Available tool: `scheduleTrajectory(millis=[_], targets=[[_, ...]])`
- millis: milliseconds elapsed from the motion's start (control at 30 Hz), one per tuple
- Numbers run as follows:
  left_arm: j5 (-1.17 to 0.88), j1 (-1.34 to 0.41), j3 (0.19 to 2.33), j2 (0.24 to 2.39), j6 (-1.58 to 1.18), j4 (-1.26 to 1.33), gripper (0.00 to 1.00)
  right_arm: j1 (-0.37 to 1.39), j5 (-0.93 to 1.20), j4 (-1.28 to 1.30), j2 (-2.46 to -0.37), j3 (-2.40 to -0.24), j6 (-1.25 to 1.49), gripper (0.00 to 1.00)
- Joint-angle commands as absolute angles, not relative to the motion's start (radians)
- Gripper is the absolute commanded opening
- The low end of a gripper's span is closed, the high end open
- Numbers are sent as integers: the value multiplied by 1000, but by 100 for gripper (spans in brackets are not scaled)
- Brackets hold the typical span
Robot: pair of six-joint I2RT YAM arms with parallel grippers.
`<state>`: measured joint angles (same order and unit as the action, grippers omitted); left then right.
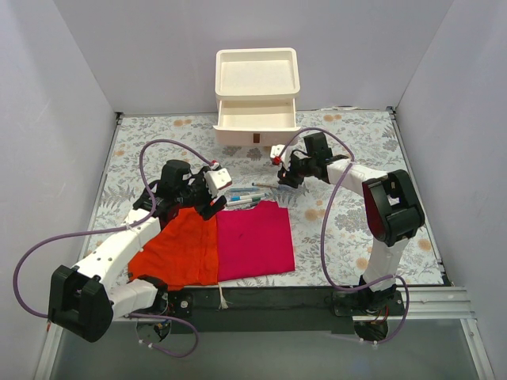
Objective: Sort the stationery into containers
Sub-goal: Pick up the pen from the center of the board.
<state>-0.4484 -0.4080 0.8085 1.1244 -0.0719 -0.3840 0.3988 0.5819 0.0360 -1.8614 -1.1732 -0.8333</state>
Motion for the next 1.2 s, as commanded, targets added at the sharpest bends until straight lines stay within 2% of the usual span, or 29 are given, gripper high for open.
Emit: scheduleTrajectory(millis=[0,367,567,667,700,867,1033,1167], targets=[[-451,-407,821,1103,-87,-361,64,399,580,205,-1885,-1229,-974,52],[-457,-407,805,1089,-106,-342,64,414,500,331,-1968,-1333,-1005,49],[-456,-408,796,1081,-107,-341,64,420,477,367,-1988,-1335,-1020,43],[-456,-408,790,1077,-107,-341,64,428,476,400,-1994,-1324,-1049,37],[-456,-407,788,1077,-107,-341,64,431,474,425,-1999,-1322,-1057,28],[-454,-408,773,1075,-109,-327,64,434,491,491,-1993,-1298,-1092,1],[-434,-408,743,1063,-106,-278,64,430,512,512,-1850,-1253,-1098,1],[-405,-408,703,1051,-120,-209,64,426,515,531,-1680,-1299,-1095,1]])
